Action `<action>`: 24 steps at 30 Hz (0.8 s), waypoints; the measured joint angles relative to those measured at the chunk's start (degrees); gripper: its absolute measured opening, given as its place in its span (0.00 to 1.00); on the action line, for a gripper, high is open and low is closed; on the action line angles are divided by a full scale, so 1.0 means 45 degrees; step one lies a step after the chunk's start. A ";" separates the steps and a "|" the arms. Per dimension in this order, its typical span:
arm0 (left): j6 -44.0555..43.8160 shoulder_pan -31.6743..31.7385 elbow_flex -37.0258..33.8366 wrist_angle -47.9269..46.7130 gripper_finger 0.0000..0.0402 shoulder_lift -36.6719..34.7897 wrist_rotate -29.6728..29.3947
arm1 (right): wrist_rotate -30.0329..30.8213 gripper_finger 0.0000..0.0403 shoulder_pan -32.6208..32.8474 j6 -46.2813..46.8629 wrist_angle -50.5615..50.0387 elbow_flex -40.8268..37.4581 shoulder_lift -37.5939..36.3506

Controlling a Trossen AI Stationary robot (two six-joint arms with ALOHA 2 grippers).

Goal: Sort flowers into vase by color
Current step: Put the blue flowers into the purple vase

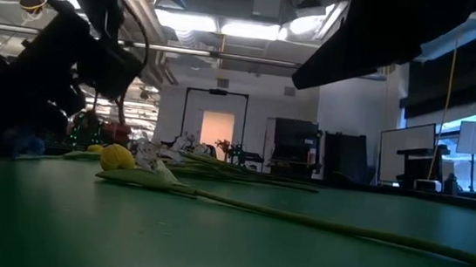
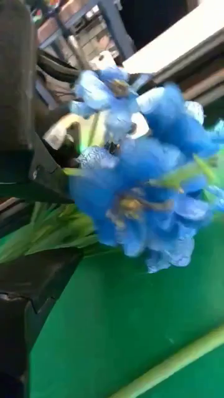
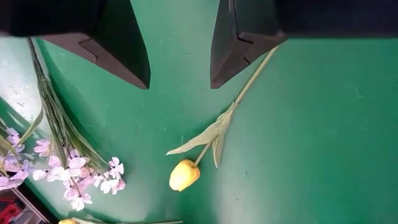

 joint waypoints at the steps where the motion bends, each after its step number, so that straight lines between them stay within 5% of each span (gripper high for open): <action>1: 0.0082 0.0014 -0.0123 0.0227 0.30 0.0090 -0.0027 | -0.0044 0.41 0.0000 -0.0002 0.0005 0.0000 0.0000; 7: 0.0621 -0.0166 -0.1282 0.1802 0.28 0.0215 -0.0450 | -0.0619 0.41 0.0171 0.0088 -0.1018 -0.0004 -0.0030; 12: -0.0445 -0.1396 -0.1143 0.1493 0.12 0.0250 -0.2270 | 0.0997 0.41 0.0960 0.0258 -0.1760 0.0029 -0.0433; 15: -0.1135 -0.2271 -0.0308 0.0784 0.03 -0.0011 -0.3039 | 0.1793 0.41 0.1458 0.0275 -0.1800 0.0049 -0.0819; 21: -0.2536 -0.4536 0.2513 -0.1775 0.02 -0.0359 -0.3243 | 0.2264 0.41 0.2313 0.0279 -0.1771 0.0046 -0.1060; 24: -0.3251 -0.5808 0.4506 -0.1680 0.01 -0.0564 -0.4375 | 0.2594 0.41 0.2458 0.0268 -0.1759 0.0044 -0.1059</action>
